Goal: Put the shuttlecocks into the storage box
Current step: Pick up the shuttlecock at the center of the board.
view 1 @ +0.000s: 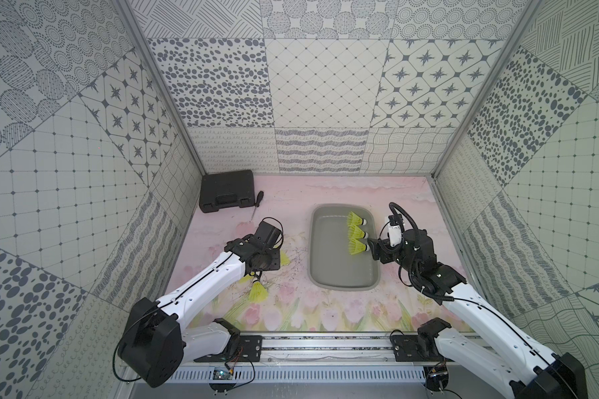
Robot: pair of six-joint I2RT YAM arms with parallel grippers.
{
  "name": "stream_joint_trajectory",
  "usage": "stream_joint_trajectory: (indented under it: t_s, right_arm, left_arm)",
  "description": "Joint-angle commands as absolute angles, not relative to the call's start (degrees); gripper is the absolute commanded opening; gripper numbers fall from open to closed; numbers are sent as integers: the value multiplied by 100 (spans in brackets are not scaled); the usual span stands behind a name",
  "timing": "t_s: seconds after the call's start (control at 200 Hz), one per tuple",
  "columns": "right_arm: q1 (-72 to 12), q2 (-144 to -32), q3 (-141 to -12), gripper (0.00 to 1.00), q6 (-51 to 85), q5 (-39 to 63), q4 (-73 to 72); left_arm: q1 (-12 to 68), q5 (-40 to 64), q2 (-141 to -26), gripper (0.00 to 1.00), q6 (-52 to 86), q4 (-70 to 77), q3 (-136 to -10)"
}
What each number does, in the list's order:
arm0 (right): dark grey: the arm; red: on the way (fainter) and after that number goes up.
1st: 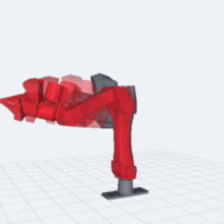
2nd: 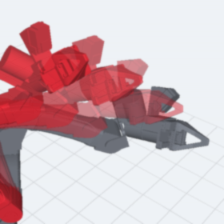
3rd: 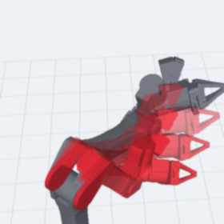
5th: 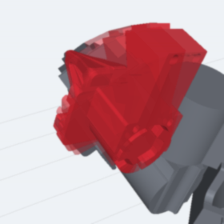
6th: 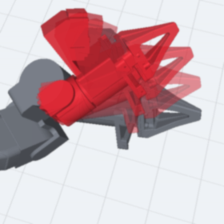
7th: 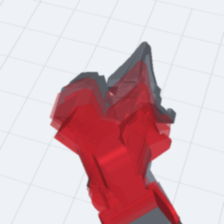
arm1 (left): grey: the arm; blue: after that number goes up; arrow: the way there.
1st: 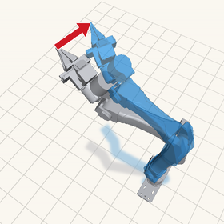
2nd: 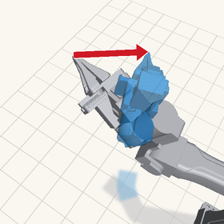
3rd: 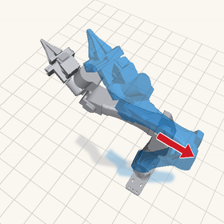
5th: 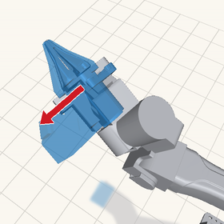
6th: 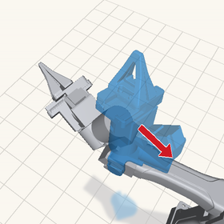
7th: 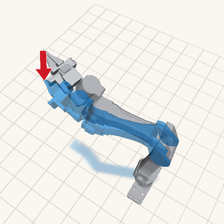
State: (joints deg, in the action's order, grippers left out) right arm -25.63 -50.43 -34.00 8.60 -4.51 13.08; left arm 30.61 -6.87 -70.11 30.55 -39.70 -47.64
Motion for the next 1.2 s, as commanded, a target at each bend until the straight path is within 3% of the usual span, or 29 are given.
stream_joint_trajectory:
  t_s: [0.0, 0.91, 1.196]
  right_arm:
    - [-2539, -5089, -3437, 82, 901, -451, 1072]
    - [-2513, -5130, -3400, 83, 845, -528, 1120]
    - [-2492, -5121, -3366, 83, 853, -532, 1143]
  left_arm:
    - [3048, -694, -7210, 47, 2921, -4084, -4703]
    - [3028, -576, -9352, 54, 2031, -3550, -5641]
    - [3023, 293, -9390, 41, 1956, -3530, -5818]
